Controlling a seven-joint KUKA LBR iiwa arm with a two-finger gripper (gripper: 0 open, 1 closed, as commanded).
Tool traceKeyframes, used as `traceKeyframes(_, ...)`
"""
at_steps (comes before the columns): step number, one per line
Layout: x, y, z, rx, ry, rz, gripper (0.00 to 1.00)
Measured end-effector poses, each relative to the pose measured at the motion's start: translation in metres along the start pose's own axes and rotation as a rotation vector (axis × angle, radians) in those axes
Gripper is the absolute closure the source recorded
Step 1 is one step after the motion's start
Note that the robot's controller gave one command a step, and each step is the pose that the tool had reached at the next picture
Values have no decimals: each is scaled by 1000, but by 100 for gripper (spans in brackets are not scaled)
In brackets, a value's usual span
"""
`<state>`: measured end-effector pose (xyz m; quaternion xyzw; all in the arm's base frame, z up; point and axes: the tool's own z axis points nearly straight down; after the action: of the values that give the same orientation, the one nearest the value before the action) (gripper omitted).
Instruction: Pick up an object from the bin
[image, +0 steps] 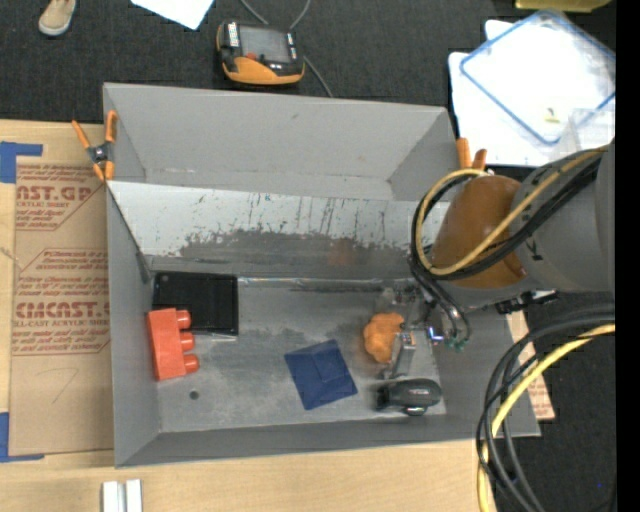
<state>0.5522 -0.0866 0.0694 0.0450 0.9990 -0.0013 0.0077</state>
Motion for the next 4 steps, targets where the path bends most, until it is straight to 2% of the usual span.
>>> traceKeyframes(1, 4, 1, -1, -4, 15, -103, 100)
traceKeyframes(2, 4, 1, -1, -4, 15, -103, 100)
traceKeyframes(3, 5, 2, -22, -4, 19, -104, 100)
traceKeyframes(4, 4, 2, -46, -4, 16, -103, 100)
